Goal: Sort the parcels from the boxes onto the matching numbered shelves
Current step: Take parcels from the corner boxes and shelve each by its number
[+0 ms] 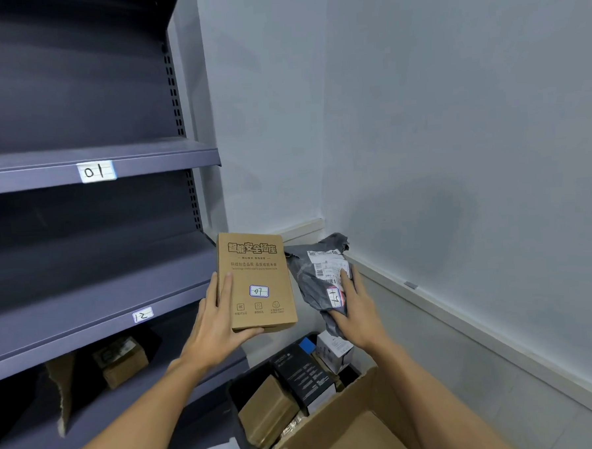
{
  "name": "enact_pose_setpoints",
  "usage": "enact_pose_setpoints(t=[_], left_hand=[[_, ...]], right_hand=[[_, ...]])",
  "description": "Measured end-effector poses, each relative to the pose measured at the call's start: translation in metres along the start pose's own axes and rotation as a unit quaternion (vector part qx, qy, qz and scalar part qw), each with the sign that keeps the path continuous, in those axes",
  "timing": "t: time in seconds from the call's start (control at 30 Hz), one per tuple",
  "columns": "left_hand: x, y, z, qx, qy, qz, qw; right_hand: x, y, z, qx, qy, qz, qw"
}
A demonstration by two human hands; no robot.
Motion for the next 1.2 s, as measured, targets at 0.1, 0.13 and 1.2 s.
enact_pose_setpoints(t=[0.1, 0.13, 1.2], left_hand=[[-0.006, 0.008, -0.004, 0.006, 0.016, 0.014, 1.0], [-0.009, 0.011, -0.006, 0.009, 0.022, 0.019, 1.0], [-0.142, 0.101, -0.1, 0.053, 0.142, 0.1, 0.983]], right_hand=[[0.008, -0.005, -0.005, 0.004, 0.02, -0.011, 1.0], [0.011, -0.007, -0.007, 0.008, 0.028, -0.013, 0.999], [0.019, -0.103, -0.158, 0.075, 0.184, -0.038, 0.979]])
Point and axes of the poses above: each hand's wrist, its own x-axis towards the middle knuckle, its own y-axis out of the back of the hand, z = x × y, the point moved 1 cm from there along x, towards the middle knuckle, and after that the axes turned 6 degrees about -z, right-handed, at the moved point
